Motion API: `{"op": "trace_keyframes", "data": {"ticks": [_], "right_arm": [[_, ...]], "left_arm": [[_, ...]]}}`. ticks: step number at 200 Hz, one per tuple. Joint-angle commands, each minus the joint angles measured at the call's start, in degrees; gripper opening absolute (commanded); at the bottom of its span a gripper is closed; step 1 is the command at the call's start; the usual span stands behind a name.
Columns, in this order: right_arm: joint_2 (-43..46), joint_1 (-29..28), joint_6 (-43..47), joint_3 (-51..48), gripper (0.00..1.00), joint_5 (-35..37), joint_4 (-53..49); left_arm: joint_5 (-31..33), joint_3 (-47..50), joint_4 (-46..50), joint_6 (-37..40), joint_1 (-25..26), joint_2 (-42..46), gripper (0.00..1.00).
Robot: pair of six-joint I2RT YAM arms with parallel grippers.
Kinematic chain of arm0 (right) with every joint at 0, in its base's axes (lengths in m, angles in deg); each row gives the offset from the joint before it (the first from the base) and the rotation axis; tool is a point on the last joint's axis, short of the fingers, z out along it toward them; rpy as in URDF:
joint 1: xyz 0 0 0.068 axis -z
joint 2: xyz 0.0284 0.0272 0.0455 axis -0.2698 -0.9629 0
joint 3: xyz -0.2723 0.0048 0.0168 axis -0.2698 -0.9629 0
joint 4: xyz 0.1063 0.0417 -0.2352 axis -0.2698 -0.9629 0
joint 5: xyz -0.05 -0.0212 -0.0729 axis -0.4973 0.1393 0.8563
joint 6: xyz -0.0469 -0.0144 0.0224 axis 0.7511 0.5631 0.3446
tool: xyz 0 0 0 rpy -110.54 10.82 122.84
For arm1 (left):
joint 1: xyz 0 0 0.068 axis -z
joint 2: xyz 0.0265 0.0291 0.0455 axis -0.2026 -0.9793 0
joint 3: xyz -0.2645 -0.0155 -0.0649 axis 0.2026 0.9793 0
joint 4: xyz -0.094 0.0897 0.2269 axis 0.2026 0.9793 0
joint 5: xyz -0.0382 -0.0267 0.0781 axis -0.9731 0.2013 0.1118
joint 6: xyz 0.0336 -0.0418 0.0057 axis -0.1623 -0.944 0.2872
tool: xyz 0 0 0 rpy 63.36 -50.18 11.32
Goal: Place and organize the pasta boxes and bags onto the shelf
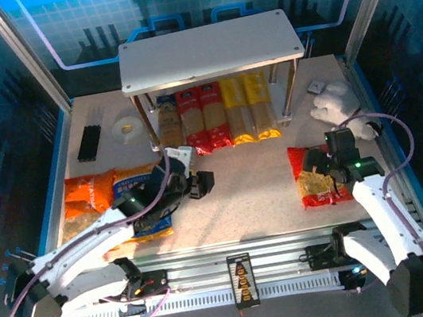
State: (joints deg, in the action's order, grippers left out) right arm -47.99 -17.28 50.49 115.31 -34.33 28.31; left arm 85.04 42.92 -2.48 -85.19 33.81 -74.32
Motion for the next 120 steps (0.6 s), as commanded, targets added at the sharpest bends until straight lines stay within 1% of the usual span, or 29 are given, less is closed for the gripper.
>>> {"op": "trace_keyframes", "data": {"ticks": [1,20,38,77,100,120], "right_arm": [[-1.6,2.1,-1.8,-0.7,1.0,-1.6,1.8],[-2.0,2.5,-2.2,-0.5,1.0,0.2,1.7],[-2.4,3.2,-2.4,-0.5,1.0,0.1,1.5],[-6.5,8.3,-2.7,-1.2,1.0,-6.3,3.7],[-9.3,10.2,-2.7,-0.9,1.0,-6.3,5.0],[-12.2,12.1,-2.4,-0.9,1.0,-7.6,7.0]], "left_arm": [[2.9,0.7,5.5,-2.2,0.0,4.5,0.63],[4.5,0.8,9.0,-3.3,0.0,7.2,0.63],[5.6,1.7,10.4,-4.0,0.0,9.4,0.64],[5.7,3.6,9.2,-4.4,-0.1,12.3,0.65],[5.7,3.2,9.3,-3.9,-0.1,12.5,0.66],[5.7,2.9,9.4,-3.5,-0.2,12.4,0.66]]}}
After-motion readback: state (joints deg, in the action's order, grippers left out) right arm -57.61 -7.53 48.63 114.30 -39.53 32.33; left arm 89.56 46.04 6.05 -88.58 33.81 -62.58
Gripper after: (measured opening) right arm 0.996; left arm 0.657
